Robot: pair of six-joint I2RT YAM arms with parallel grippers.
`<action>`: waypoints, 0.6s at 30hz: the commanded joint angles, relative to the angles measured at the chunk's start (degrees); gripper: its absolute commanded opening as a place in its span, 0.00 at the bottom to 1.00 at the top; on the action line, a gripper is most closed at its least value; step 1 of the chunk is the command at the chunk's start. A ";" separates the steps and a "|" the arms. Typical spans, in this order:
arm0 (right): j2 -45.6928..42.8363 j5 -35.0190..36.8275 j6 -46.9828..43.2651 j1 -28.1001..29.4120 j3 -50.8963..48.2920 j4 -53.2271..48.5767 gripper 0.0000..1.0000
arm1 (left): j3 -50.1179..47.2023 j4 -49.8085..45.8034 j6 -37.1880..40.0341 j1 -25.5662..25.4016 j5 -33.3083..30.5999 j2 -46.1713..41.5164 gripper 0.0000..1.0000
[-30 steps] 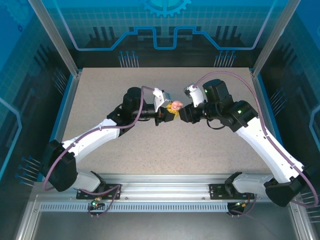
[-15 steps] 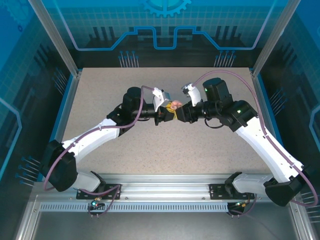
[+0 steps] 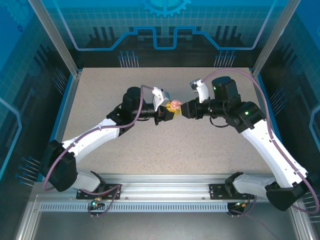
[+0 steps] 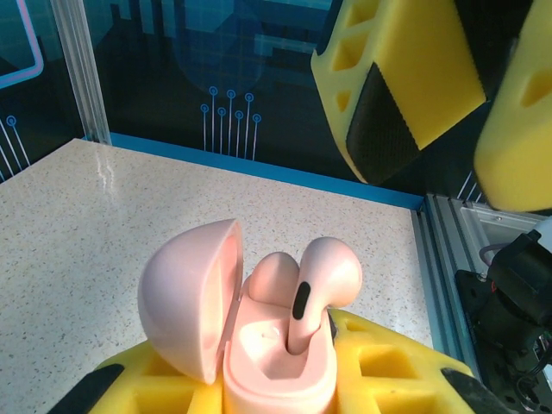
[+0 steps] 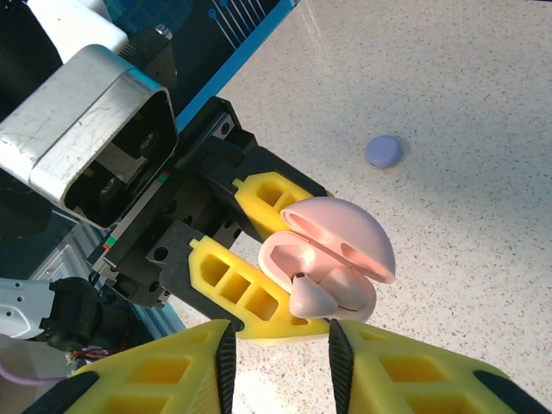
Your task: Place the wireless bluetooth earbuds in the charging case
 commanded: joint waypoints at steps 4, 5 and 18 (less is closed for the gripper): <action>1.28 -2.14 0.43 -0.56 -0.36 0.18 0.41 | 0.72 1.92 -1.06 0.37 2.60 -0.33 0.15; 1.52 -2.72 0.34 -0.55 -0.44 0.31 0.42 | 0.72 2.08 -1.13 0.40 2.81 -0.25 0.15; 2.63 -4.66 0.06 -0.47 -0.52 0.35 0.47 | 0.72 2.87 -1.77 0.38 4.05 -0.33 0.15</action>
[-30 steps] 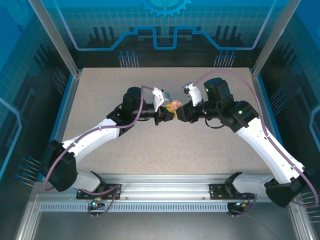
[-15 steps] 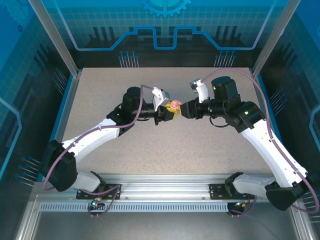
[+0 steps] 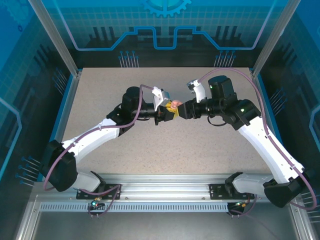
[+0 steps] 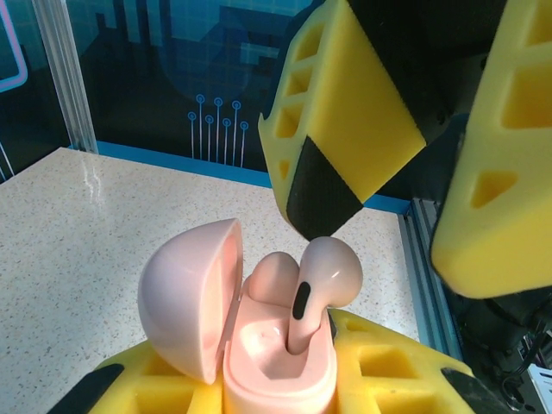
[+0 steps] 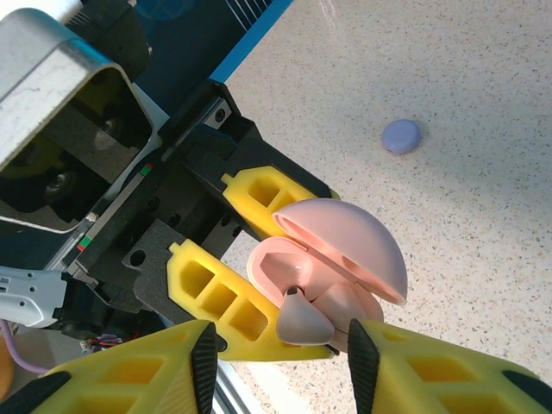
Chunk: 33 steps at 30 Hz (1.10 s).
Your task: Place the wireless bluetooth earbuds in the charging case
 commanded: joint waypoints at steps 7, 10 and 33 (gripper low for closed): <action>0.45 -3.32 0.15 0.02 -0.45 0.53 0.48 | 0.60 1.46 -1.05 0.34 1.59 -0.25 0.15; 0.55 -3.49 0.06 0.14 -0.33 0.28 0.47 | 0.54 1.37 -0.96 0.35 1.08 -0.15 0.15; 2.48 -3.87 1.84 1.30 1.29 0.18 0.48 | 1.11 -0.03 -1.27 0.37 -2.01 0.43 0.14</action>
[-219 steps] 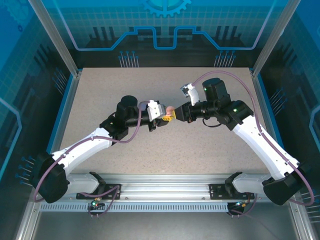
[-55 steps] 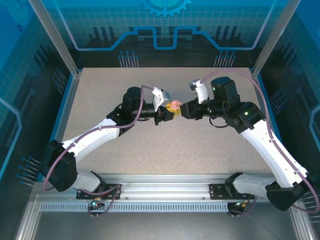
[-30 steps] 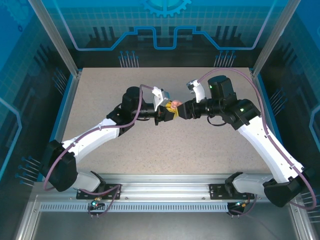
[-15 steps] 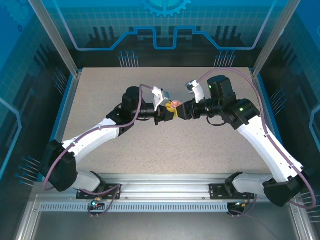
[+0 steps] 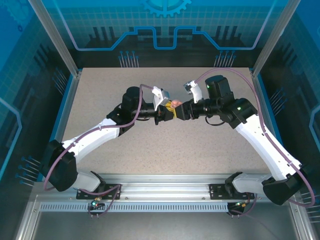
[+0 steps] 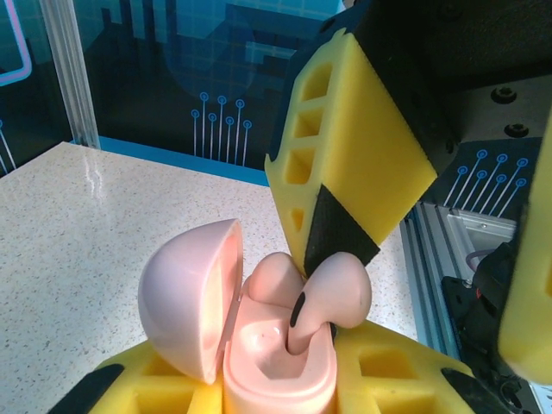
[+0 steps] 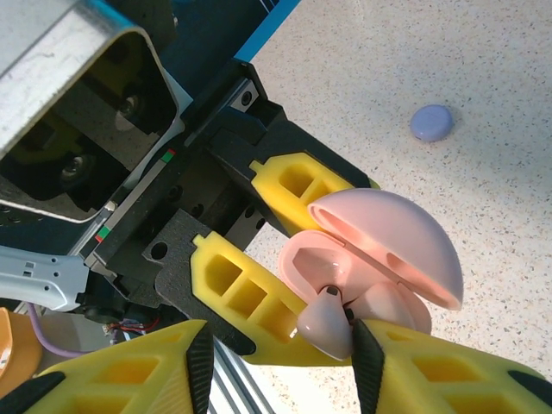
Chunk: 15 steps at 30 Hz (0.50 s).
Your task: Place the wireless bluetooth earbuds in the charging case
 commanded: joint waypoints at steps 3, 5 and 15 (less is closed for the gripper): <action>1.33 -0.75 2.53 0.81 1.62 0.16 0.48 | 1.16 -0.15 -0.18 0.26 -2.07 0.53 0.14; 1.60 -0.51 3.41 0.81 1.81 0.47 0.49 | 1.16 -0.24 -0.29 0.27 -2.93 0.59 0.14; 2.27 -0.71 6.02 0.79 2.32 2.17 0.50 | 1.04 0.00 -0.46 0.30 -5.62 0.77 0.14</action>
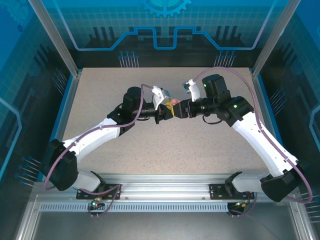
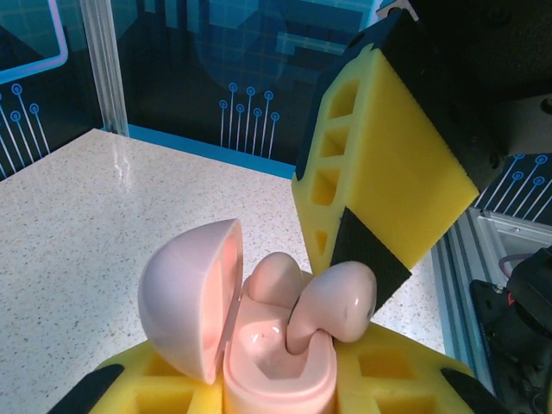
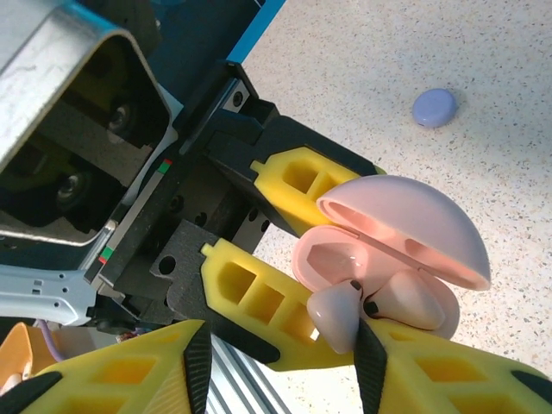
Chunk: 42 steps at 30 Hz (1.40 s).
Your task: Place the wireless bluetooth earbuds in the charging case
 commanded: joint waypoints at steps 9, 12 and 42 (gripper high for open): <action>0.66 -1.97 3.72 0.60 1.81 3.85 0.50 | 0.62 1.26 -0.97 0.30 -3.11 0.43 0.14; 0.91 -2.50 3.73 0.66 1.95 3.97 0.50 | 0.79 1.34 -1.14 0.29 -2.65 0.60 0.14; -5.87 2.46 -0.15 -11.59 -5.70 0.62 0.37 | -3.56 9.67 -2.83 1.94 16.41 -3.62 0.14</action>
